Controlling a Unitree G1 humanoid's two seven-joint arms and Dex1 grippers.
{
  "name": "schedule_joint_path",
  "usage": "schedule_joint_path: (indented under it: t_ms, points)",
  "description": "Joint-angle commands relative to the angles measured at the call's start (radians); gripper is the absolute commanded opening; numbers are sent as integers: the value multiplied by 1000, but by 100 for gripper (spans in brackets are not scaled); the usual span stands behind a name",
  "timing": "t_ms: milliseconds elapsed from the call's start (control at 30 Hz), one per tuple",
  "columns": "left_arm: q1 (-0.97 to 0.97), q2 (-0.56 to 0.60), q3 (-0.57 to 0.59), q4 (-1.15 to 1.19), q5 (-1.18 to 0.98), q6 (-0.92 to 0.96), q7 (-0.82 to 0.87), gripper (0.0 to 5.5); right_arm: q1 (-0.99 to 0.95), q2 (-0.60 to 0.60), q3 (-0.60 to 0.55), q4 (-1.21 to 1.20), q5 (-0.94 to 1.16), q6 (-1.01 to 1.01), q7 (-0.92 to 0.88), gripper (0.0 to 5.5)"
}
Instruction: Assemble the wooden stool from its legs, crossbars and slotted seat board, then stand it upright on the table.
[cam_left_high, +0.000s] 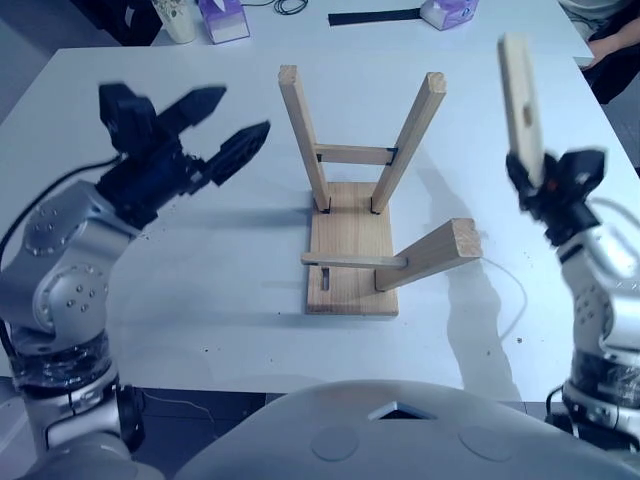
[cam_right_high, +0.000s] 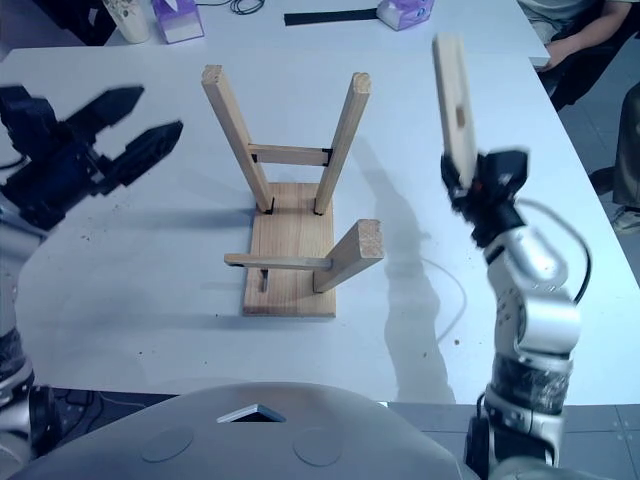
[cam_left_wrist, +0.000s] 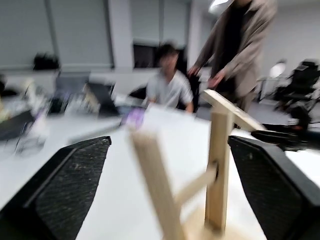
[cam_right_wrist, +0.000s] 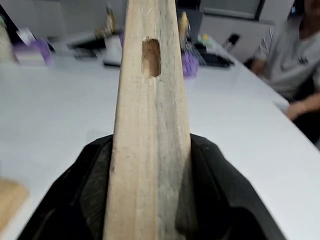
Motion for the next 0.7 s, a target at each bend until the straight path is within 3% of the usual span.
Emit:
schedule_joint_path:
  t_ms: [33, 133, 300, 500, 700]
  points:
    - [-198, -21, -71, 28, -101, 60, 33, 435, -213, -68, -34, -35, 256, 98, 98, 204]
    - [-312, -56, -131, 74, -124, 78, 34, 405, -312, -108, -6, -36, 443, 189, 180, 204]
    - [-416, -104, -209, 160, -137, 107, -17, 385, -377, -189, 98, -7, 553, 248, 390, 204]
    - [-379, -104, -231, 179, -179, 129, -169, 385, -438, -243, 147, 34, 619, 290, 521, 204]
    - [-365, -113, -221, 167, -206, 133, -216, 385, -404, -306, 190, 46, 615, 303, 643, 204]
